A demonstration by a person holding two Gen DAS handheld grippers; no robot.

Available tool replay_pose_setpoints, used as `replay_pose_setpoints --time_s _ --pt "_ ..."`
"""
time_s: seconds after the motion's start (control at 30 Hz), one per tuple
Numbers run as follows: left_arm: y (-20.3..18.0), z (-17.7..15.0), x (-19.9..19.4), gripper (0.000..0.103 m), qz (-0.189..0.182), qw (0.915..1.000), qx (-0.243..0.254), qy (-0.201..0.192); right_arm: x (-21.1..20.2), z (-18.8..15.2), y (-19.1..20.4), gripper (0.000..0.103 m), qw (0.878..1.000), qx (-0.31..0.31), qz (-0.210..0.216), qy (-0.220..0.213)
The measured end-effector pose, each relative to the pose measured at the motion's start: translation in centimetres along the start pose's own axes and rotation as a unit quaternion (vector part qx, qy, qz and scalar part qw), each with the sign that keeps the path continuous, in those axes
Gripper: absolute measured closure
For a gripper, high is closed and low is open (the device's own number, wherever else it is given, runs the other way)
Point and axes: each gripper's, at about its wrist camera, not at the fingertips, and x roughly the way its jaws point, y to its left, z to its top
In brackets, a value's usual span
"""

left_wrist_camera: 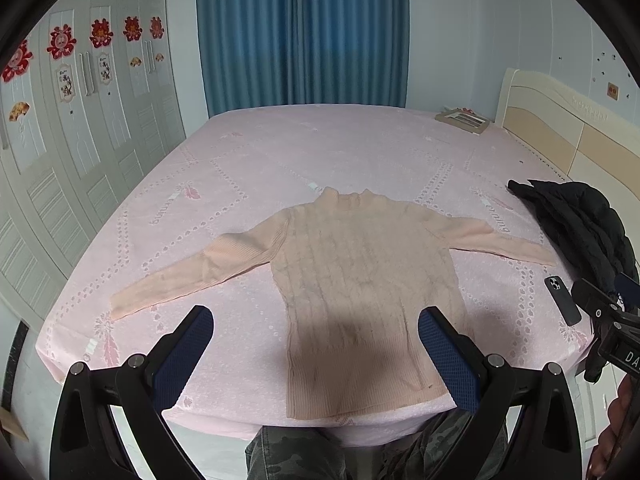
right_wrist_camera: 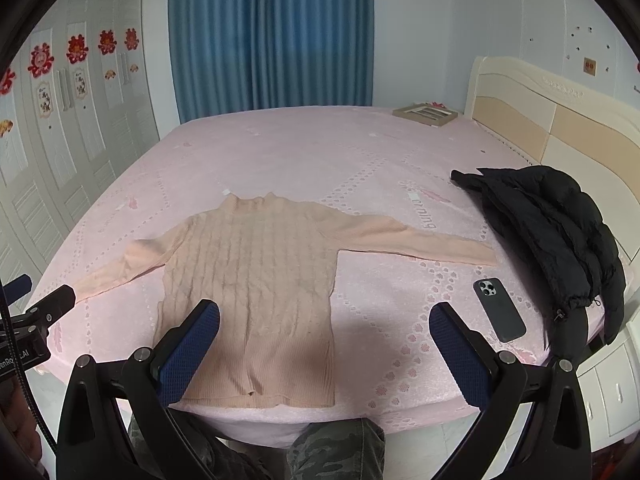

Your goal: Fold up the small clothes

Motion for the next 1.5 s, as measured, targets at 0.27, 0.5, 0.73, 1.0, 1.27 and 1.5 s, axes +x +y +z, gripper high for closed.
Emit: replay_pose_setpoints --time_s 0.27,0.5,0.73,1.0,1.27,1.5 --pt "0.24 -0.07 0.11 0.000 -0.002 1.0000 -0.003 0.002 -0.12 -0.07 0.49 0.000 1.000 -0.009 0.000 -0.001" --pt "0.31 -0.11 0.11 0.000 -0.003 1.0000 -0.003 0.001 -0.24 -0.06 0.52 0.000 1.000 -0.009 0.003 -0.003" --pt "0.36 -0.10 0.07 0.000 -0.003 1.0000 -0.004 0.002 -0.44 -0.04 0.60 0.000 1.000 -0.008 0.003 -0.005" --pt "0.49 -0.04 -0.19 0.000 -0.003 1.0000 -0.005 -0.002 -0.74 0.08 0.60 0.000 1.000 -0.006 0.003 -0.008" --pt "0.54 -0.04 -0.58 0.000 -0.004 0.9999 -0.005 -0.008 -0.77 0.11 0.52 0.000 1.000 -0.005 0.003 -0.008" --pt "0.54 0.08 -0.74 0.000 -0.005 0.9999 -0.004 -0.012 -0.89 0.23 0.54 0.000 1.000 -0.004 0.003 -0.011"
